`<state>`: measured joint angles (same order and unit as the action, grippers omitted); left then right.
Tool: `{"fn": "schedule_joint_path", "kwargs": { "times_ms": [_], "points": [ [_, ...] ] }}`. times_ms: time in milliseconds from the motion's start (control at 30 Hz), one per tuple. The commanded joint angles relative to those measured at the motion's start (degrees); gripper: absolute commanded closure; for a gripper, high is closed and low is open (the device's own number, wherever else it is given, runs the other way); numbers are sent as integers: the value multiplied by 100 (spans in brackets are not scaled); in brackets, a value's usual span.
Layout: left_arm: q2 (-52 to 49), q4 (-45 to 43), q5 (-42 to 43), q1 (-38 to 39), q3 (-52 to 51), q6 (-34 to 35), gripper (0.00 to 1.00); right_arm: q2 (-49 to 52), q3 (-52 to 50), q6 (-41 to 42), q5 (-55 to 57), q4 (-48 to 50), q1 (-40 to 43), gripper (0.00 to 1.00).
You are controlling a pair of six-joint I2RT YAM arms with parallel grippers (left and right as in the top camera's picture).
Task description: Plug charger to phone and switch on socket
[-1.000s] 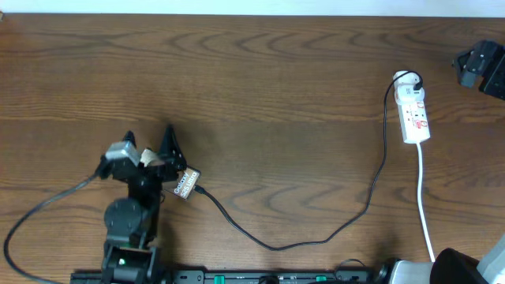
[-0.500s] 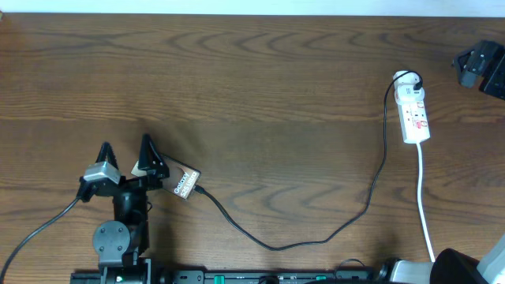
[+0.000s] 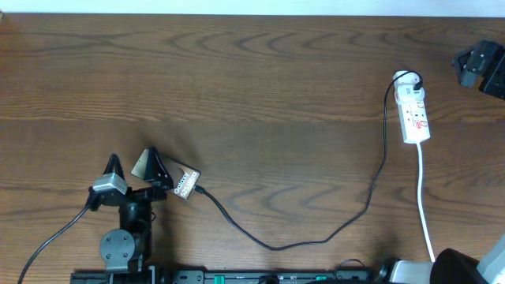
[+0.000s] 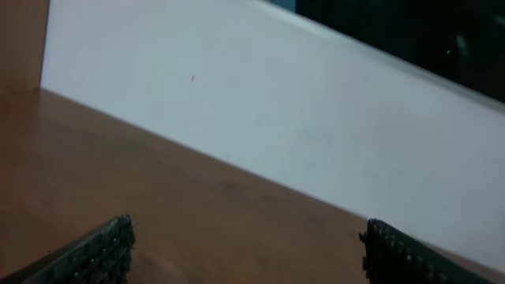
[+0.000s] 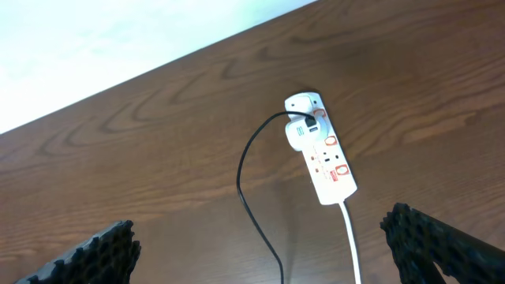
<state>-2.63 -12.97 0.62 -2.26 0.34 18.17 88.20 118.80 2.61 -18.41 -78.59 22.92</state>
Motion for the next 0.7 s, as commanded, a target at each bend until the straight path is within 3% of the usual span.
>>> {"fn": "schedule_joint_path", "kwargs": {
  "times_ms": [0, 367, 667],
  "points": [
    [258, 273, 66, -35, -11, -61, 10, -66, 17, 55, -13, -11, -9, 1],
    [258, 1722, 68, -35, -11, -435, 10, -66, 17, 55, -13, -11, -9, 1],
    [258, 1700, 350, -35, -11, -1379, 10, -66, 17, 55, -11, -11, -9, 1]
  ]
}}
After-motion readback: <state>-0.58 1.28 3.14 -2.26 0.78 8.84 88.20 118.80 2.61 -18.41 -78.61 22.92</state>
